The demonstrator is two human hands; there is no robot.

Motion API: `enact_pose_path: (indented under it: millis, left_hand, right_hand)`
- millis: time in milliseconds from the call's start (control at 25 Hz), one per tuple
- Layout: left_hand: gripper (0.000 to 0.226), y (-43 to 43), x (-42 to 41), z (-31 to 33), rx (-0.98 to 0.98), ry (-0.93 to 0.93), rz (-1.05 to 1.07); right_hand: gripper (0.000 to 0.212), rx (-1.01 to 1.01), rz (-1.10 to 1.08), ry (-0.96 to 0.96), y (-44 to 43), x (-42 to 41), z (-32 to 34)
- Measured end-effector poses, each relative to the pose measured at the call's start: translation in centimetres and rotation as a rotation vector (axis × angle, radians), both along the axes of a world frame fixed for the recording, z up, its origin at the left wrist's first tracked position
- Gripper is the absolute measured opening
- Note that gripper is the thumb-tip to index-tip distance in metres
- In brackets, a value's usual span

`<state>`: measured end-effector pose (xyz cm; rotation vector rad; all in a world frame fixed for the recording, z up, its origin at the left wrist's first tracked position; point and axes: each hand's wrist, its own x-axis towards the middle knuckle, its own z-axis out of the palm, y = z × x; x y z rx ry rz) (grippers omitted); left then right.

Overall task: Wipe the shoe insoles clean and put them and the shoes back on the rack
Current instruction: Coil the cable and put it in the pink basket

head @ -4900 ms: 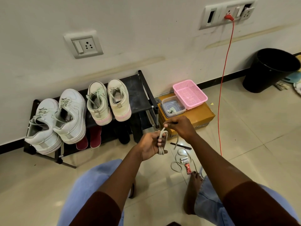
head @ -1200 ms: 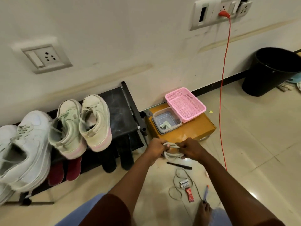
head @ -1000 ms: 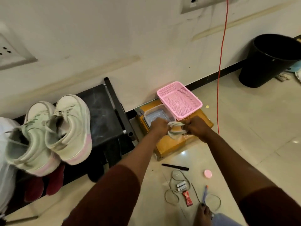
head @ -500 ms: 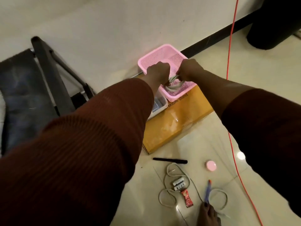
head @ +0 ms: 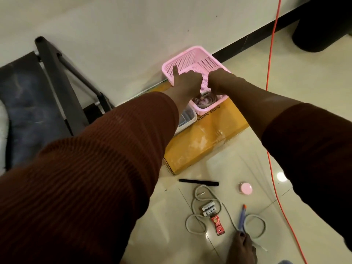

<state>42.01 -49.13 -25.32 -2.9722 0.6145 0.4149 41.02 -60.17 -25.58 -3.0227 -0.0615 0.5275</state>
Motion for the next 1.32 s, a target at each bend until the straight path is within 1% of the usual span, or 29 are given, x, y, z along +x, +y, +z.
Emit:
enact_pose_path:
  millis: [120, 240, 320, 360, 400, 440, 480, 560, 640, 680, 760, 800, 880, 960, 1000, 1120, 1240, 1320]
  left_hand:
    - [0.023, 0.0, -1.6, 1.6, -0.215, -0.034, 0.057]
    - [0.024, 0.5, -6.2, 2.9, -0.543, -0.082, 0.166]
    - [0.024, 1.1, -11.1, 3.3, -0.73, -0.128, 0.193]
    - [0.022, 1.6, -13.5, 3.4, -0.79, -0.149, 0.179]
    - [0.019, 2.1, -15.8, 3.2, -0.818, -0.177, 0.155]
    - [0.018, 2.6, -17.9, 2.5, -0.825, -0.213, 0.124]
    - [0.019, 3.2, -19.9, 1.6, -0.812, -0.236, 0.097]
    - [0.019, 4.3, -23.4, -0.8, -0.753, -0.222, 0.07]
    - [0.013, 5.4, -26.4, -3.5, -0.672, -0.173, 0.103]
    - [0.013, 6.0, -27.5, -4.9, -0.618, -0.094, 0.145]
    - [0.02, 7.1, -29.2, -8.0, -0.502, 0.099, 0.249]
    - [0.023, 7.6, -29.8, -9.7, -0.441, 0.173, 0.295]
    - [0.024, 8.3, -30.6, -12.4, -0.331, 0.261, 0.366]
    - [0.023, 7.9, -31.0, -14.3, -0.242, 0.298, 0.39]
    - [0.023, 7.4, -30.9, -15.0, -0.229, 0.322, 0.41]
    - [0.026, 6.3, -30.3, -16.3, -0.238, 0.416, 0.445]
    - [0.024, 5.8, -29.8, -16.8, -0.216, 0.444, 0.432]
    - [0.024, 5.7, -29.6, -16.8, -0.247, 0.484, 0.495]
  right_hand:
    - [0.031, 0.077, -0.158, -0.183, 0.8, -1.3, 2.9]
    - [0.025, 0.21, -0.259, -0.425, 1.8, -5.7, 5.0]
    - [0.018, 0.2, -0.22, -0.639, 2.5, -10.5, 5.2]
    - [0.014, 0.197, -0.184, -0.727, 2.7, -12.9, 4.9]
    - [0.013, 0.208, -0.147, -0.797, 2.9, -15.3, 4.3]
    - [0.014, 0.222, -0.117, -0.828, 3.1, -17.7, 3.5]
    - [0.015, 0.237, -0.104, -0.81, 3.4, -20.1, 2.6]
    - [0.022, 0.262, -0.126, -0.711, 3.9, -24.2, -0.2]
    - [0.024, 0.265, -0.169, -0.542, 4.4, -27.6, -4.0]
    - [0.025, 0.269, -0.204, -0.431, 4.8, -29.0, -5.9]
    - [0.018, 0.291, -0.303, -0.204, 5.4, -31.0, -9.2]
    - [0.014, 0.299, -0.356, -0.122, 5.7, -31.8, -10.6]
    - [0.015, 0.292, -0.439, -0.027, 6.2, -32.6, -12.7]
    - [0.018, 0.282, -0.487, -0.004, 6.7, -33.0, -14.3]
    - [0.019, 0.283, -0.505, -0.003, 7.1, -33.1, -14.9]
    - [0.018, 0.298, -0.553, -0.034, 8.0, -33.3, -16.2]
    - [0.018, 0.308, -0.587, -0.05, 8.1, -33.9, -16.6]
    - [0.019, 0.367, -0.623, -0.057, 8.0, -34.2, -16.1]
